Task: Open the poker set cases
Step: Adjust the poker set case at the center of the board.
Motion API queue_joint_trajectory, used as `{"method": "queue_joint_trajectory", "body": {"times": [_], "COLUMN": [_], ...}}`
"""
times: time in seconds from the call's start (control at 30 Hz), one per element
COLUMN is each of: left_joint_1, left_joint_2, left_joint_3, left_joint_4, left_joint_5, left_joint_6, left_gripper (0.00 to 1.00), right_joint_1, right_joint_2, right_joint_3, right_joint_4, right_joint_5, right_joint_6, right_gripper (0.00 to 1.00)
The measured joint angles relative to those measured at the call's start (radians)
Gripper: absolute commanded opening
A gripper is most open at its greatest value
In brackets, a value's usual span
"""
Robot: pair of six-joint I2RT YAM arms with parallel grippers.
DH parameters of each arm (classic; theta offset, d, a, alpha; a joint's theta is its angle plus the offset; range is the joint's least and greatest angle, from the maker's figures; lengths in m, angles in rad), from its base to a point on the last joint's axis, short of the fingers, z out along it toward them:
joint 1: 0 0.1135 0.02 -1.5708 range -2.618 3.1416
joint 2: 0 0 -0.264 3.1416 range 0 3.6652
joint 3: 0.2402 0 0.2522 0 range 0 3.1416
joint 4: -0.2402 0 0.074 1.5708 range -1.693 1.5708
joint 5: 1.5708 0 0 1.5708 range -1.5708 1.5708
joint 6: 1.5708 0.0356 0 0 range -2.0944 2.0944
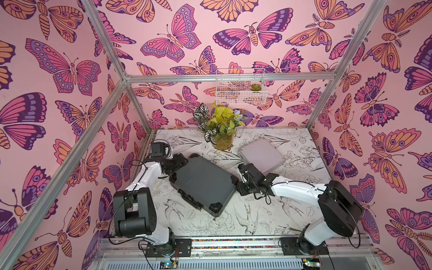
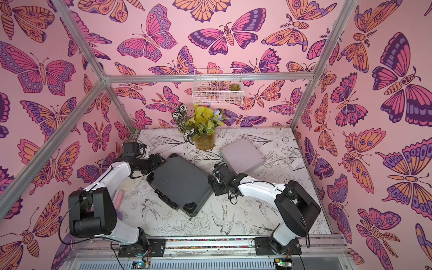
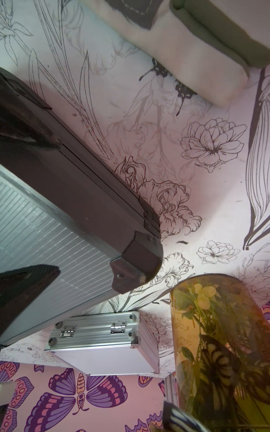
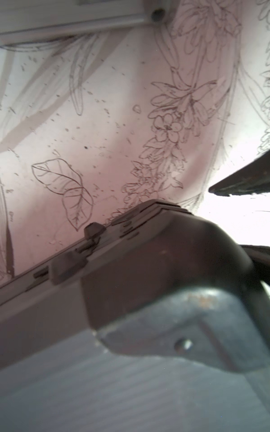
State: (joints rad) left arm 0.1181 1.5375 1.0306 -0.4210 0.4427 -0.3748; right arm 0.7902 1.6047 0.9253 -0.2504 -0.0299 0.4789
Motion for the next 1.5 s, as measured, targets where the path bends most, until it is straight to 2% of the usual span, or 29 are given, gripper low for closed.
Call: {"method": "queue_joint_trajectory", "body": {"times": [0.27,0.5,0.57,0.67,0.8,1.0,1.13,1.5], "left_joint_1": [0.01,0.039,0.046,0.054,0.061,0.064,0.065,0.068], "left_joint_2": [-0.006,-0.037,-0.038,-0.037,-0.034,-0.037,-0.038,-0.003], "left_joint_3": [-0.001,-0.008,-0.008,-0.008,-0.022,-0.055,-0.063,-0.074], "left_joint_4": [-0.003,-0.056,-0.064,-0.066,-0.038,0.028,0.044,0.103], "left_joint_5": [-0.011,-0.012,-0.01,0.008,0.039,0.055,0.059,0.068], "left_joint_6": [0.0,0.0,-0.001,-0.008,-0.023,-0.037,-0.042,-0.056], "left_gripper": [0.8,0.81,0.81,0.81,0.8,0.79,0.78,0.78], "right_joint_1": [-0.018,-0.017,-0.008,0.02,0.045,0.046,0.046,0.019], "right_joint_2": [0.021,-0.13,-0.179,-0.211,-0.196,-0.177,-0.145,-0.047], "right_joint_3": [0.033,0.032,0.024,0.004,-0.028,-0.102,-0.119,-0.071], "right_joint_4": [-0.005,-0.013,0.028,0.089,0.146,0.245,0.28,0.262], "right_joint_5": [0.004,0.026,0.013,-0.018,-0.067,-0.097,-0.115,-0.223], "right_joint_6": [-0.04,-0.024,0.011,0.089,0.218,0.429,0.52,0.599], "right_gripper": [0.37,0.39,0.44,0.57,0.64,0.64,0.63,0.55]}}
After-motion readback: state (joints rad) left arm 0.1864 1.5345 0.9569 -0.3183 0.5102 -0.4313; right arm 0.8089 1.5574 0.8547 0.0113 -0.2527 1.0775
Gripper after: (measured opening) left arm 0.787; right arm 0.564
